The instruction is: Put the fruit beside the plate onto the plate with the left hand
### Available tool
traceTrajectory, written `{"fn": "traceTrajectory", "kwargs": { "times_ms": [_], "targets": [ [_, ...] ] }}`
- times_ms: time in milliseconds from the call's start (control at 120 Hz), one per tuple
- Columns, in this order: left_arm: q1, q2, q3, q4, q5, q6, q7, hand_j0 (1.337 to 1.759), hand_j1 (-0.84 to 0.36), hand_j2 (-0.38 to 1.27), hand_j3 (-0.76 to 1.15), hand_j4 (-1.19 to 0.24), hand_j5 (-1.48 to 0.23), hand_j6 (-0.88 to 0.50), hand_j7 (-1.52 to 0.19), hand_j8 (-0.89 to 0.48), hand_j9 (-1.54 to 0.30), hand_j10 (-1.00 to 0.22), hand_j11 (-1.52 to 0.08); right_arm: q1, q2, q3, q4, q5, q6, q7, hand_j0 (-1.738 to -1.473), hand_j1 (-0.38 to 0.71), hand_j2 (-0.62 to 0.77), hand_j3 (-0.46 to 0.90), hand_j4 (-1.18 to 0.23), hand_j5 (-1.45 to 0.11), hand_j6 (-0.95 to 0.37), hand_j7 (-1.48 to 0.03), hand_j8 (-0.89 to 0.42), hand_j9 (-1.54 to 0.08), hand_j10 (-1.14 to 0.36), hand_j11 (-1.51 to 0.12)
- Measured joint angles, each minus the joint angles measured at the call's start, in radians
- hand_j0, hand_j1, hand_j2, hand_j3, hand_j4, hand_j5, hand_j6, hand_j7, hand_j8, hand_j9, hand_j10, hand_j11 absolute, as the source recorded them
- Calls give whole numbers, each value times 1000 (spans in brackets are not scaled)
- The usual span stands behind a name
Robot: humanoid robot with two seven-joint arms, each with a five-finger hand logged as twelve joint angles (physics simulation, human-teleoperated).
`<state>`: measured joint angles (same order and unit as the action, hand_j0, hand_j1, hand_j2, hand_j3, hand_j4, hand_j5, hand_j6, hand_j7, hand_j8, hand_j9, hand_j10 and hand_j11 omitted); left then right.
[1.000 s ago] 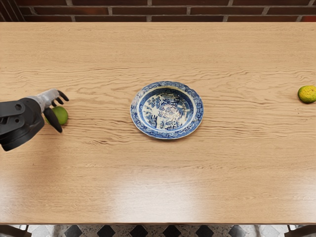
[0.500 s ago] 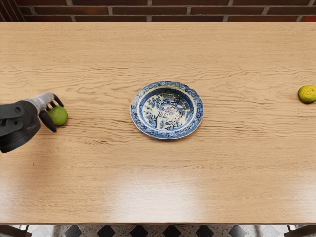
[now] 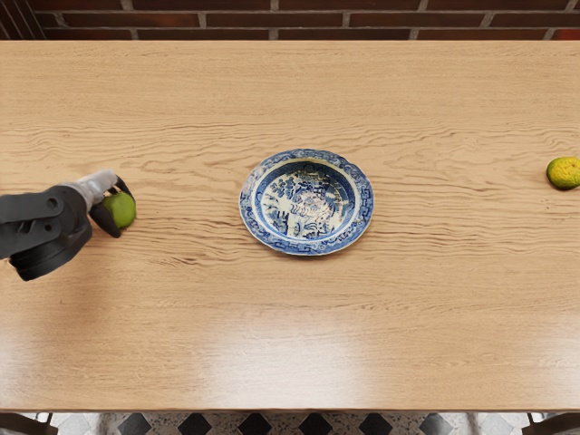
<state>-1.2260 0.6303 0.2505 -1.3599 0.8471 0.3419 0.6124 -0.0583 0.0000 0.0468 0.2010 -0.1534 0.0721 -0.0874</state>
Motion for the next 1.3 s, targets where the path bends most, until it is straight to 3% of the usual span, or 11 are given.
{"fn": "traceTrajectory", "kwargs": {
  "times_ms": [67,192,575,692,858,983,1200,1300],
  "targets": [
    [0,-1,1,8,-5,-2,-1,1655,-302,182,0,-492,-685,-359,-707,-449,-722,-546,-720,0,0,0,0,0,0,0,-1658,-327,-4,0,-19,-24,-19,-24,-19,-24,-19,-24],
    [-1,5,-15,15,-21,-5,-1,1653,-324,165,0,-445,-736,-317,-744,-416,-756,-560,-754,0,0,0,0,0,0,0,-1658,-327,-4,0,-19,-24,-19,-24,-18,-24,-18,-24],
    [-24,-7,-407,16,-424,-163,-1,1653,-326,143,0,-424,-773,-302,-767,-404,-778,-574,-777,0,0,0,-1,0,0,0,-1658,-327,-4,0,-19,-24,-19,-24,-19,-24,-19,-24],
    [-28,-76,-489,16,-484,-222,-1,1654,-314,135,0,-420,-770,-307,-763,-409,-774,-572,-774,0,0,0,-2,0,0,0,-1658,-327,-4,0,-19,-24,-19,-24,-19,-24,-18,-24],
    [-40,-198,-517,18,-503,-246,-1,1654,-313,141,0,-430,-765,-310,-763,-413,-770,-572,-769,0,0,-1,-2,0,0,0,-1658,-327,-4,0,-19,-24,-18,-24,-18,-24,-18,-24],
    [-38,-305,-511,92,-493,-251,-1,1655,-264,106,0,-476,-760,-347,-763,-449,-764,-575,-763,0,0,-1,-2,0,0,0,-1658,-327,-4,0,-19,-24,-18,-24,-18,-24,-18,-24],
    [-38,-367,-490,253,-472,-269,-1,1656,-239,94,0,-493,-750,-361,-757,-458,-758,-578,-757,0,0,-1,-2,0,0,0,-1658,-327,-4,0,-18,-24,-18,-24,-18,-24,-18,-24],
    [-39,-447,-472,320,-461,-272,-1,1655,-213,62,0,-490,-760,-356,-771,-445,-763,-576,-761,0,0,-1,-2,0,0,0,-1658,-327,-4,0,-19,-24,-19,-24,-18,-24,-18,-24]
  ]
}}
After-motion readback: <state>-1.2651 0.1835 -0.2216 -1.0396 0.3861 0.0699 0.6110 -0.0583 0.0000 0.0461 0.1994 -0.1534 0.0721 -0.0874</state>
